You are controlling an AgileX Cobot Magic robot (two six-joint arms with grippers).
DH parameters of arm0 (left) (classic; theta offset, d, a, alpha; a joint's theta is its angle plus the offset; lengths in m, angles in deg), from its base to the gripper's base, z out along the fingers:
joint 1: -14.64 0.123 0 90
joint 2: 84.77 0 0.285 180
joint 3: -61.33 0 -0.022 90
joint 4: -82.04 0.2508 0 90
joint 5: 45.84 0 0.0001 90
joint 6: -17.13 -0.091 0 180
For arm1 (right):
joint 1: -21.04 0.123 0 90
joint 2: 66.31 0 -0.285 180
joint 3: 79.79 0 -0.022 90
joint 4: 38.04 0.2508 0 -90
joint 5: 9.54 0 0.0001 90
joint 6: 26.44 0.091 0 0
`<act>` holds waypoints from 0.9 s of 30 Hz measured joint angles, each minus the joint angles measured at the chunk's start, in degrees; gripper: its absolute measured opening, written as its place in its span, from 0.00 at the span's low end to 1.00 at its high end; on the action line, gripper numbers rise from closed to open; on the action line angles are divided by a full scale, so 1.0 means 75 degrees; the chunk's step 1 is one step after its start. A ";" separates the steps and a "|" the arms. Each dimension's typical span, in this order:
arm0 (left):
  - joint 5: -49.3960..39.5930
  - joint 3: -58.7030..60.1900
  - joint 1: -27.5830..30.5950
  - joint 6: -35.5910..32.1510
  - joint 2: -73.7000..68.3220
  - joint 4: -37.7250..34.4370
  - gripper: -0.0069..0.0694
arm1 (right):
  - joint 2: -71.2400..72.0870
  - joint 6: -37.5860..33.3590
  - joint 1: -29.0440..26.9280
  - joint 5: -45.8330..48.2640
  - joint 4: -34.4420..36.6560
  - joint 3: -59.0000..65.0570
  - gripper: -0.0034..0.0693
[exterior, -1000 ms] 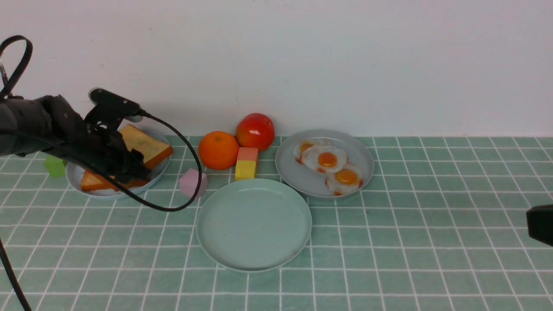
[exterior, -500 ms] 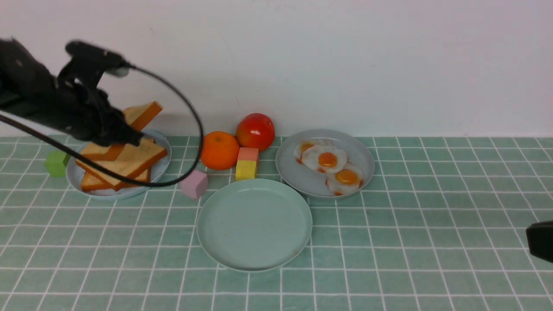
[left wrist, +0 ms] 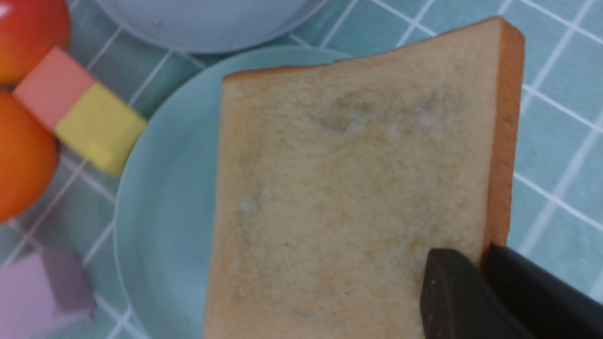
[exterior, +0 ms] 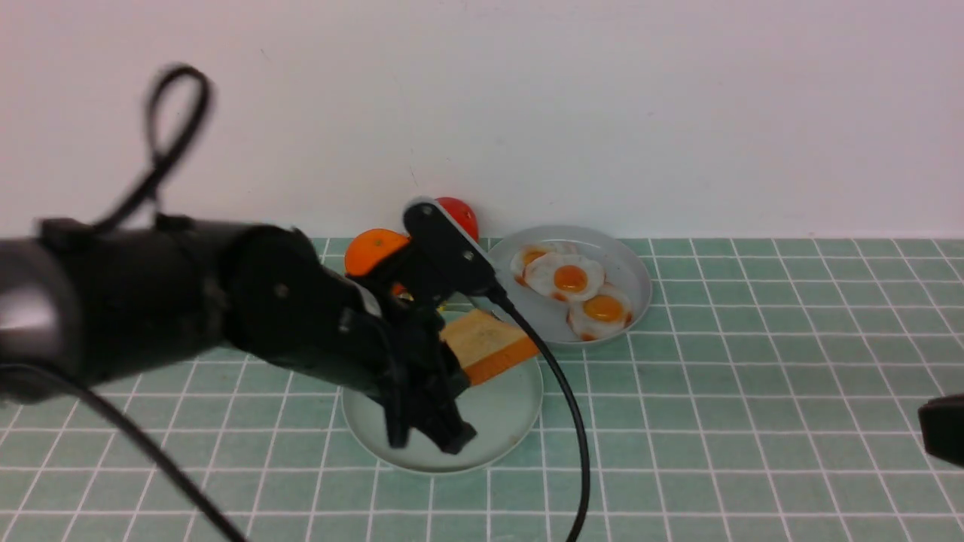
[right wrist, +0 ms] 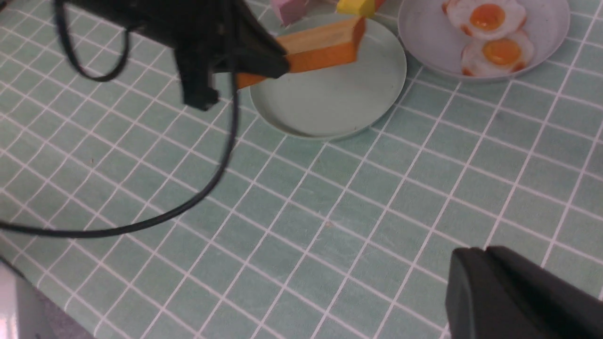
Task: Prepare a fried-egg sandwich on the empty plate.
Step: Use the left arm to put a slice of bread into the empty plate in the middle, then use the right arm to grab a fried egg
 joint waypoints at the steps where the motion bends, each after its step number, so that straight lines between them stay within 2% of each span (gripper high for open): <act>1: 0.0042 0.0000 -0.0011 0.0000 -0.0053 0.0009 0.16 | 0.0000 0.0000 0.0000 0.0013 -0.0001 0.0000 0.11; 3: 0.0497 0.0000 -0.0012 0.0014 -0.0397 0.0061 0.16 | 0.0000 0.0000 0.0000 0.0243 0.0014 0.0000 0.11; 8: 0.0713 0.0000 -0.0012 0.0014 -0.0858 0.0521 0.19 | 0.0000 0.0000 0.0000 0.0754 0.0014 0.0000 0.16; 13: 0.0713 0.0000 -0.0012 0.0031 -0.0961 0.0972 0.35 | 0.0000 0.0000 0.0000 0.0939 0.0014 0.0000 0.32; 16: 0.0757 0.0000 -0.0012 0.0045 -0.0961 0.1061 0.52 | 0.0000 0.0000 0.0000 0.0932 0.0014 0.0000 0.45; 21: 0.0421 0.0000 -0.0012 0.0069 -0.0764 0.1061 0.69 | -0.0096 0.0204 0.0000 0.0802 0.0018 -0.0007 0.55; 24: -0.0364 0.0006 -0.0018 0.0357 -0.0137 0.1004 0.70 | -0.0589 0.0319 0.0000 0.0500 0.0024 -0.0008 0.55; 27: -0.0921 0.0006 -0.0018 0.1714 0.1014 0.0852 0.58 | -0.1387 0.0263 0.0000 -0.0050 0.0049 -0.0045 0.54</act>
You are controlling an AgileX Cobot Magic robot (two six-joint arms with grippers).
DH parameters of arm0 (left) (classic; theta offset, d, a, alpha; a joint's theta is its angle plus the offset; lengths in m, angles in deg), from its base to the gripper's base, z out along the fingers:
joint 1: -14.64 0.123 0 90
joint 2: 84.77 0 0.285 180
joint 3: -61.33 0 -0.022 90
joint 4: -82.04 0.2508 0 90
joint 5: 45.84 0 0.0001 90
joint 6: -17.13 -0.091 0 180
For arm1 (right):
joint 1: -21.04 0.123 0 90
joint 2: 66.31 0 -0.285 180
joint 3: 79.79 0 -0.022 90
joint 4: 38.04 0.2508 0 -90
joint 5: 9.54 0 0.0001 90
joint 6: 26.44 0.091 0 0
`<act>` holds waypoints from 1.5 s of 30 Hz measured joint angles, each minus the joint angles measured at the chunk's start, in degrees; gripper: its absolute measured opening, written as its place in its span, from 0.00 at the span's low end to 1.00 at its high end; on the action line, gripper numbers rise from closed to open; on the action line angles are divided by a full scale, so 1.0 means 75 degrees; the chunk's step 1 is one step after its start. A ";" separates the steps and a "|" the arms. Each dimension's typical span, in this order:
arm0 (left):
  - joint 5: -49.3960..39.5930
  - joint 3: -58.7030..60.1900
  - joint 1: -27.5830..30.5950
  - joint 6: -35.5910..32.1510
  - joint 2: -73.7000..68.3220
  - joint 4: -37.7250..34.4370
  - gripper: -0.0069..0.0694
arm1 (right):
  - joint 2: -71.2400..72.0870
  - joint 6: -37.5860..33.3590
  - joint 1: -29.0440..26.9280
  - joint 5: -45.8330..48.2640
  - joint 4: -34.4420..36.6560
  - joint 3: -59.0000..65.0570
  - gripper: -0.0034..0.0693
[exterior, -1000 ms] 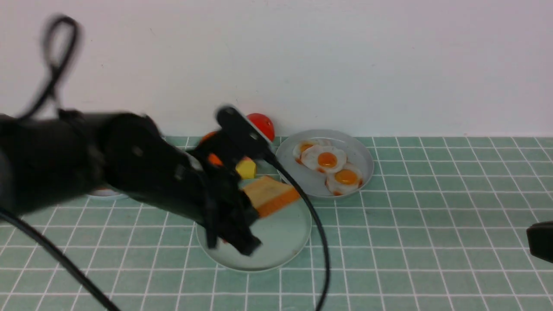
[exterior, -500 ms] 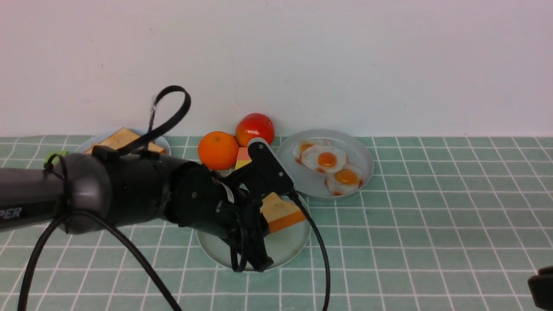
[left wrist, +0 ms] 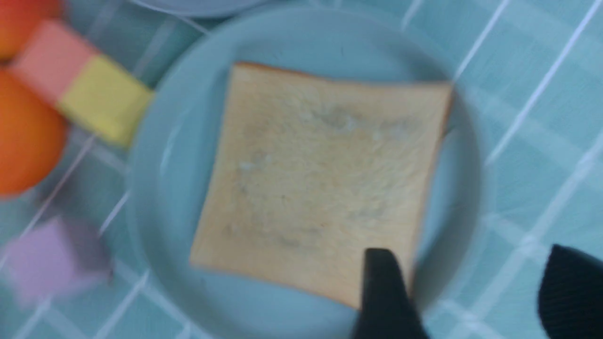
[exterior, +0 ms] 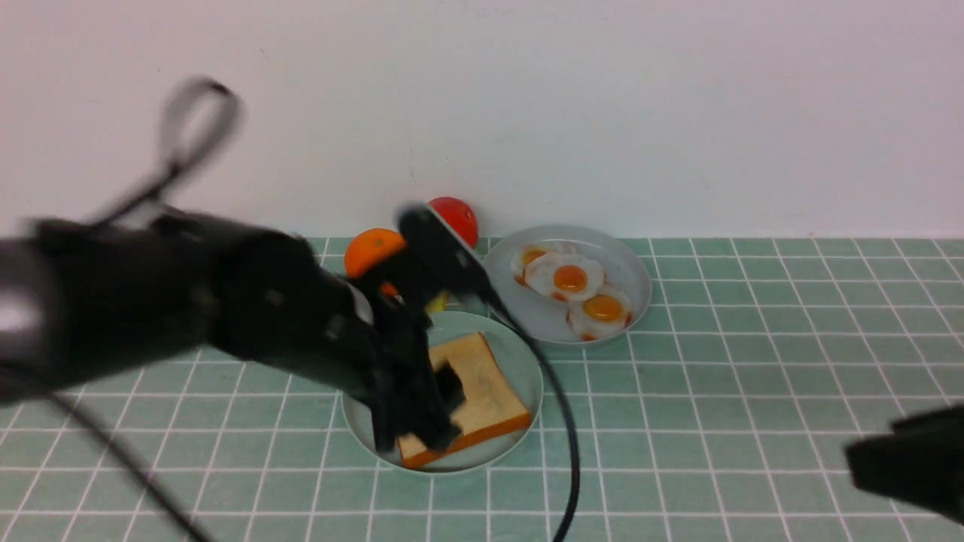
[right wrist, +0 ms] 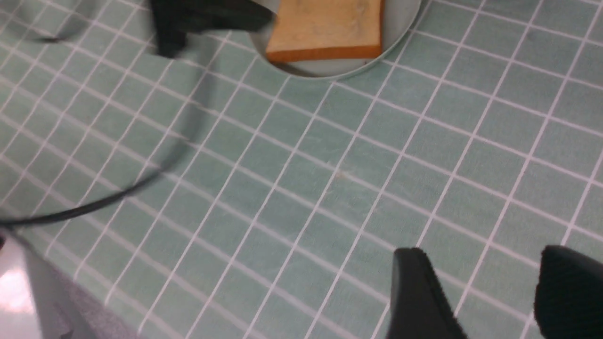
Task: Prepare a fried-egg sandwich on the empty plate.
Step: Use the right arm to grab a fried egg
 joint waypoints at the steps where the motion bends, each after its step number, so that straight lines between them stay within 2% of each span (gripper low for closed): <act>1: -0.0072 0.0000 0.0000 0.0232 0.0195 0.0009 0.56 | -0.0151 -0.0033 0.0000 -0.0090 0.0000 -0.0023 0.54; 2: -0.0426 0.0000 0.0000 0.1162 0.1107 0.0141 0.41 | -0.0983 -0.0103 0.0000 -0.0520 0.0000 -0.0213 0.54; 5: -0.0994 0.0052 0.0000 0.2528 0.2477 0.0573 0.15 | -0.2226 -0.0157 0.0000 -0.0906 0.0000 -0.0803 0.54; 6: -0.1106 0.0152 0.0000 0.2800 0.2950 0.0725 0.09 | -0.2722 -0.0186 0.0000 -0.0966 0.0000 -0.1098 0.54; 15: -0.1215 0.2197 0.0000 0.4364 0.6846 0.1466 0.07 | -0.6388 -0.0234 -0.0010 -0.1170 0.0006 -0.3733 0.54; 18: -0.1098 0.3240 0.0000 0.4946 0.8278 0.1746 0.07 | -0.7569 -0.0234 -0.0202 -0.1157 0.0096 -0.4864 0.54; 21: -0.0948 0.3901 0.0000 0.5562 0.9280 0.2123 0.07 | -0.8582 -0.0234 -0.0561 -0.0954 0.0568 -0.5919 0.55; 22: -0.0948 0.3965 0.0000 0.5623 0.9327 0.2145 0.07 | -0.8651 -0.0234 -0.0615 -0.0934 0.0611 -0.6069 0.55; 26: -0.0751 0.4242 0.0000 0.6012 0.9790 0.2351 0.07 | -1.0247 -0.0234 -0.1080 -0.0439 0.1735 -0.7780 0.56; 30: -0.0695 0.4257 0.0000 0.6110 0.9790 0.2379 0.07 | -1.1257 -0.0234 -0.1231 -0.0225 0.2119 -0.8847 0.57; 35: -0.0695 0.4264 0.0000 0.6134 0.9790 0.2371 0.07 | -1.1982 -0.0234 -0.1260 -0.0252 0.2147 -0.9545 0.57; 45: -0.0695 0.4264 0.0000 0.6142 0.9790 0.2234 0.07 | -1.2156 -0.0234 -0.1262 -0.1013 0.2147 -0.9654 0.57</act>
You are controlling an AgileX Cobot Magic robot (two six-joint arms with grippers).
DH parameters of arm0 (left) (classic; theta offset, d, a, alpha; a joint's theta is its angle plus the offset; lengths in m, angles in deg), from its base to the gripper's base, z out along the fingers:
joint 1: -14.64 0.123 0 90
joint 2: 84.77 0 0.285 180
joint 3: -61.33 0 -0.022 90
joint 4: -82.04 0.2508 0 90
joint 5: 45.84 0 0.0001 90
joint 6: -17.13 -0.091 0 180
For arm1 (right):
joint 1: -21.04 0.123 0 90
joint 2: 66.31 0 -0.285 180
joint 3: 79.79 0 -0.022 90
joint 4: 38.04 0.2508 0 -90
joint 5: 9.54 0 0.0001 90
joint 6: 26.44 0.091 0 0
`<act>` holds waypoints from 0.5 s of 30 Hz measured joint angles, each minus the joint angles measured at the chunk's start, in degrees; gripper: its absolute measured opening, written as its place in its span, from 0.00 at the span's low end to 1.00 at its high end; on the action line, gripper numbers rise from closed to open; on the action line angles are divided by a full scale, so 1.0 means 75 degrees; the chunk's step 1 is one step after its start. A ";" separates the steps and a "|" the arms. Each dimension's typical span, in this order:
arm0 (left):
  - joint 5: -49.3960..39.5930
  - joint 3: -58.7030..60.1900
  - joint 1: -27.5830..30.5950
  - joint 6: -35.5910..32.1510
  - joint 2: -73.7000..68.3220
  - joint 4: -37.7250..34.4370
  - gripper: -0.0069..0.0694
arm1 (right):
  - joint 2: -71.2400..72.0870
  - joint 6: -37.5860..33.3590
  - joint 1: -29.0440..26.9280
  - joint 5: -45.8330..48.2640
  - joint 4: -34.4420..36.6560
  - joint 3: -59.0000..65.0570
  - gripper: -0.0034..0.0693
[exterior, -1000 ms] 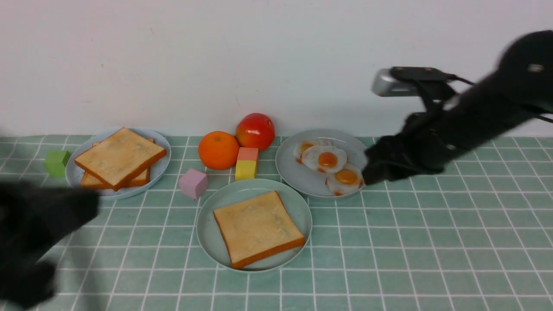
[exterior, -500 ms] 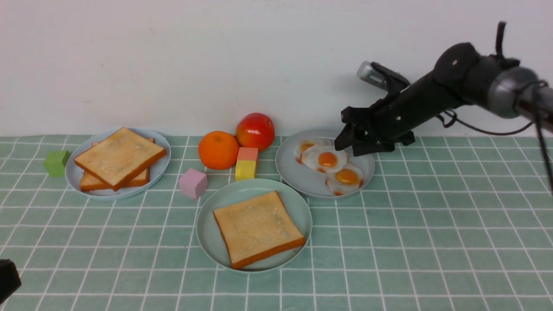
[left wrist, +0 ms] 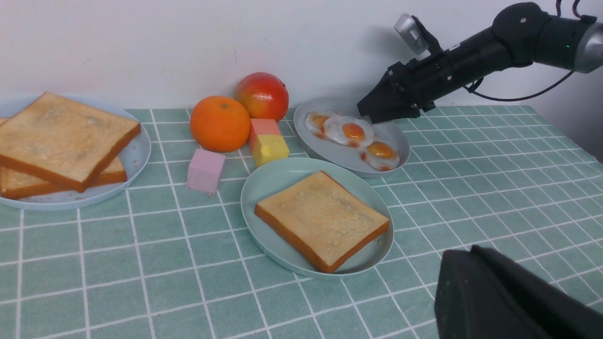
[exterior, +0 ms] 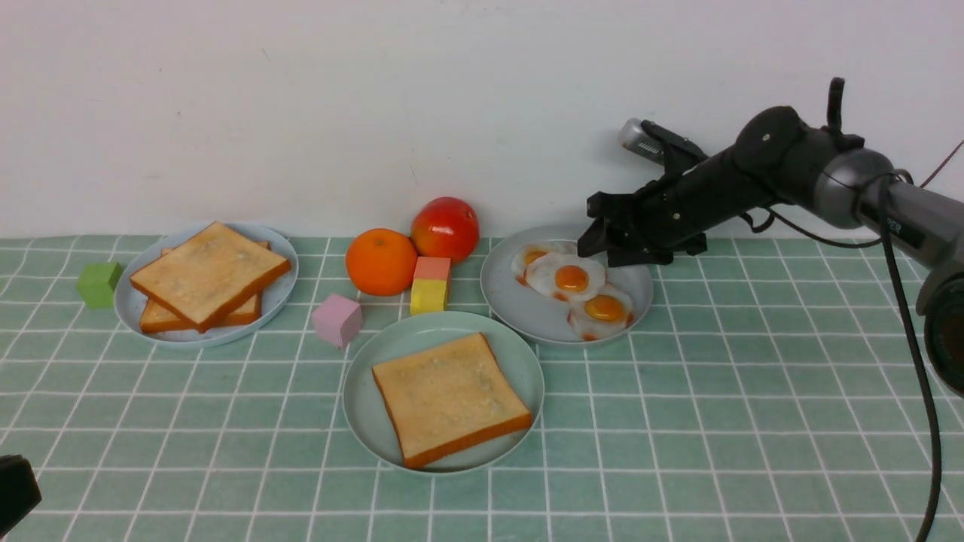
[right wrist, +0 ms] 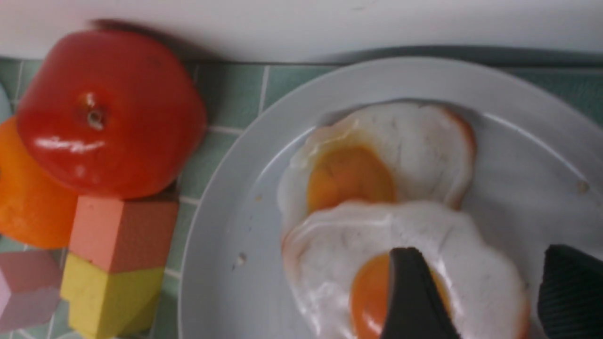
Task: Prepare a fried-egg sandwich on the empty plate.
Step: Use the right arm to grab a fried egg
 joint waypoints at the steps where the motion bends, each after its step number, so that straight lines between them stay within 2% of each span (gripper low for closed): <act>1: 0.0000 0.0000 0.0000 0.0000 0.0000 0.0000 0.07 | -0.0029 0.0000 0.0000 -0.0040 0.0000 -0.0003 0.57; 15: -0.0008 0.0000 0.0000 0.0000 0.0000 -0.0006 0.07 | -0.0277 0.0000 -0.0014 -0.0125 0.0256 -0.0060 0.55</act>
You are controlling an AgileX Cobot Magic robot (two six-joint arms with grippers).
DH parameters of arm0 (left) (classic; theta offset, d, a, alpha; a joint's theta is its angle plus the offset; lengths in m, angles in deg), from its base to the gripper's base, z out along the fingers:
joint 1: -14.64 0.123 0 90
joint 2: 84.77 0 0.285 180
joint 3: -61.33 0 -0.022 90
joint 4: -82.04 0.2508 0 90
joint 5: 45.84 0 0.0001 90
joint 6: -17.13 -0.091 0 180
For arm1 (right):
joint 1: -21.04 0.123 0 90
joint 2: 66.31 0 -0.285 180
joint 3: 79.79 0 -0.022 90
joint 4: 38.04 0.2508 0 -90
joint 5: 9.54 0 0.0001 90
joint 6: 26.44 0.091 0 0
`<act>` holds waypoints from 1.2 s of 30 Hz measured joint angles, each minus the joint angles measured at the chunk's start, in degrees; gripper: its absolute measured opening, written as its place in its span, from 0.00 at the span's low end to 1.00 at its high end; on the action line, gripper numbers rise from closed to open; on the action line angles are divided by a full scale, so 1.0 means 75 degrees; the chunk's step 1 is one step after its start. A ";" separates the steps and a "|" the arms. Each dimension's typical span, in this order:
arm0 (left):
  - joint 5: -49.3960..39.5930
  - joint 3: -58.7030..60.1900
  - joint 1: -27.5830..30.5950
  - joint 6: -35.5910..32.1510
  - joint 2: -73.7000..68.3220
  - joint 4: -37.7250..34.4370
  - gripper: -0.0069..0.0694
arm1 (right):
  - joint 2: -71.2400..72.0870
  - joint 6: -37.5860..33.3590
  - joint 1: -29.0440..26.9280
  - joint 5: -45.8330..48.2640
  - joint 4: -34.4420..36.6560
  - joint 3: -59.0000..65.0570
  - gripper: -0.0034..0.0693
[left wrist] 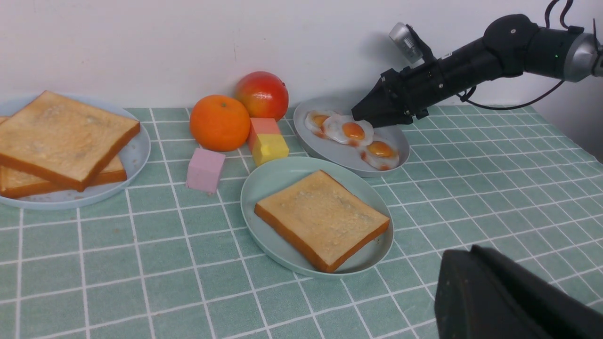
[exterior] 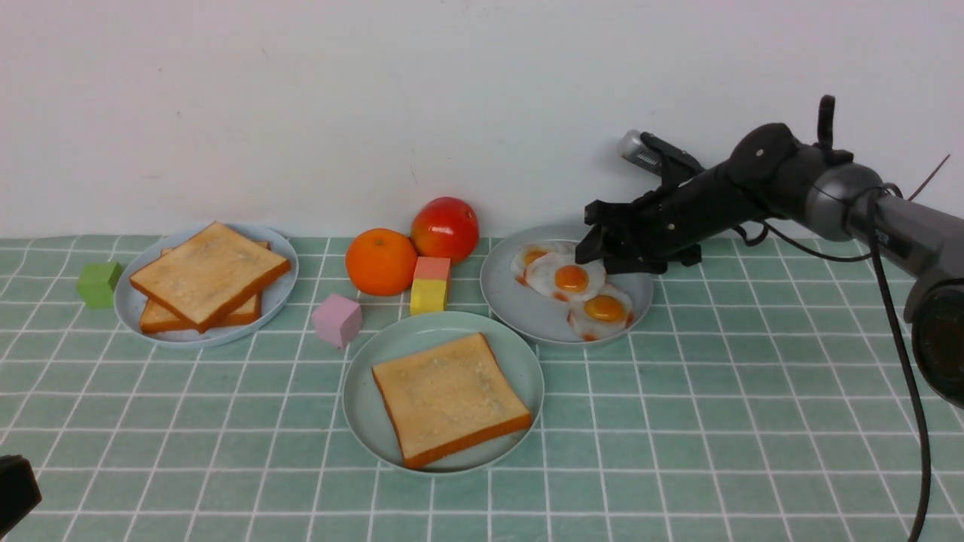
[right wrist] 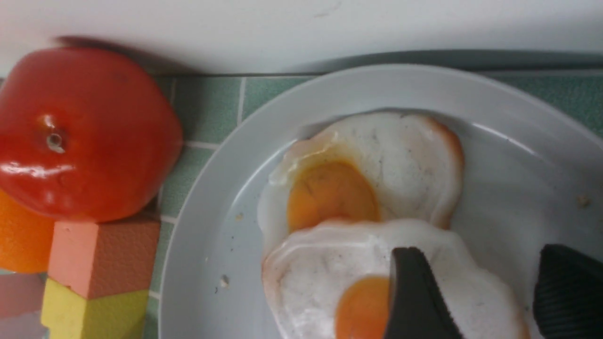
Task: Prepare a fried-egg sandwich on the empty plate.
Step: Use the right arm to grab a fried egg, then use the right arm to place the fried egg on the slice of bread in the middle
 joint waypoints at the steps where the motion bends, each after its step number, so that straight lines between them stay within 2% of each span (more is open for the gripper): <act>1: 0.0000 0.0000 0.0000 0.0000 0.0000 0.0000 0.07 | 0.0000 0.0000 0.0000 0.0010 0.0002 0.0000 0.55; 8: 0.0000 0.0000 0.0000 0.0000 0.0000 0.0000 0.08 | -0.0023 0.0000 -0.0007 0.0151 0.0021 0.0000 0.35; 9: 0.0000 0.0000 0.0000 0.0000 0.0000 0.0000 0.08 | -0.0029 0.0000 -0.0007 0.0168 0.0047 0.0000 0.27; 11: 0.0000 0.0000 0.0000 0.0000 0.0000 0.0014 0.08 | -0.0021 0.0000 -0.0014 0.0187 0.0121 -0.0016 0.23; 15: -0.0023 0.0000 0.0000 0.0000 0.0000 0.0244 0.08 | 0.0098 -0.0009 -0.0014 0.0243 0.0162 -0.0016 0.22; 20: -0.0414 0.0000 0.0000 0.0007 0.0000 0.0484 0.08 | 0.0655 -0.0541 -0.0014 0.0682 0.0328 -0.0009 0.14; 23: -0.0739 0.0000 0.0000 0.0007 0.0000 0.0641 0.09 | 0.1551 -0.1013 -0.0014 0.1473 0.0321 -0.0003 0.13; 29: -0.0969 0.0000 0.0000 0.0007 0.0000 0.1058 0.09 | 0.2885 -0.1227 0.0128 0.2655 0.0524 0.0760 0.13; 33: -0.1036 0.0000 0.0000 0.0007 0.0000 0.1188 0.09 | 0.3729 -0.1913 0.0726 0.2628 0.1401 0.2624 0.13; 36: -0.1036 0.0000 0.0000 0.0007 0.0000 0.1215 0.10 | 0.3944 -0.2592 0.1203 0.2175 0.2459 0.3695 0.13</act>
